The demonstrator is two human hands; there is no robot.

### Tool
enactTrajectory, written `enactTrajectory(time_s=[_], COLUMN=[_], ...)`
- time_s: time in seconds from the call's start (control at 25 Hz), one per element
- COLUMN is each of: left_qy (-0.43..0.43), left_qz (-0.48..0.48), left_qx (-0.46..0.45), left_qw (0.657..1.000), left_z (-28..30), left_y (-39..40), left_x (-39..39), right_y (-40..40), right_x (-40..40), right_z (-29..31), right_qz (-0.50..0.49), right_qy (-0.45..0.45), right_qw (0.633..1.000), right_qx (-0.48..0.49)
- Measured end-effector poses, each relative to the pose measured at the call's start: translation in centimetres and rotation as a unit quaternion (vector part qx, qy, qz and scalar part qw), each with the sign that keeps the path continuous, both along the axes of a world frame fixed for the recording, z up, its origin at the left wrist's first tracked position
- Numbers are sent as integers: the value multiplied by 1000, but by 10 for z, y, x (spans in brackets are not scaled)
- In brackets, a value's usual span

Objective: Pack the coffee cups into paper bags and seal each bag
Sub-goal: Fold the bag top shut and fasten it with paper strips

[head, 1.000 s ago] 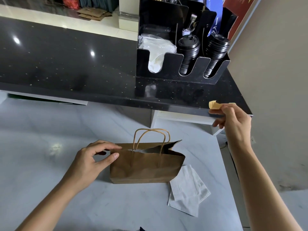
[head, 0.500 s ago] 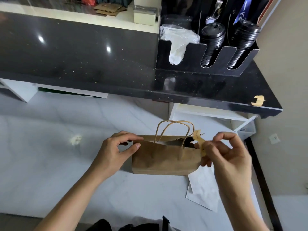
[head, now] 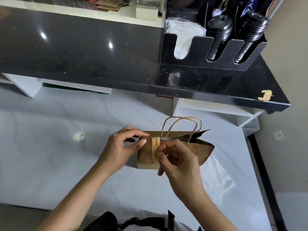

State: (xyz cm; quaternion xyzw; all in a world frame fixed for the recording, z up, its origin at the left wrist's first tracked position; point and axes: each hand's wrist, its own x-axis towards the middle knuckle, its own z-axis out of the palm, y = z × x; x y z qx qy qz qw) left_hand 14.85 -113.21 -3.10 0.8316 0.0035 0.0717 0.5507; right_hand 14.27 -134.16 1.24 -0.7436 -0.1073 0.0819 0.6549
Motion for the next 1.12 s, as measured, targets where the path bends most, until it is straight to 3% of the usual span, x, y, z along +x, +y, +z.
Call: enactTrajectory(time_s=[0.52, 1.12], left_qy=[-15, -49], left_qz=[31, -24], left_qx=[-113, 50], left_qw=[993, 997], left_z=[-4, 2], left_y=[-5, 1], left_x=[0, 1], right_y=[46, 46], right_x=[20, 24], right_z=[-4, -5], right_qz=[-107, -94], right_qy=[32, 73], right_qw=[992, 988], right_qx=[-51, -97])
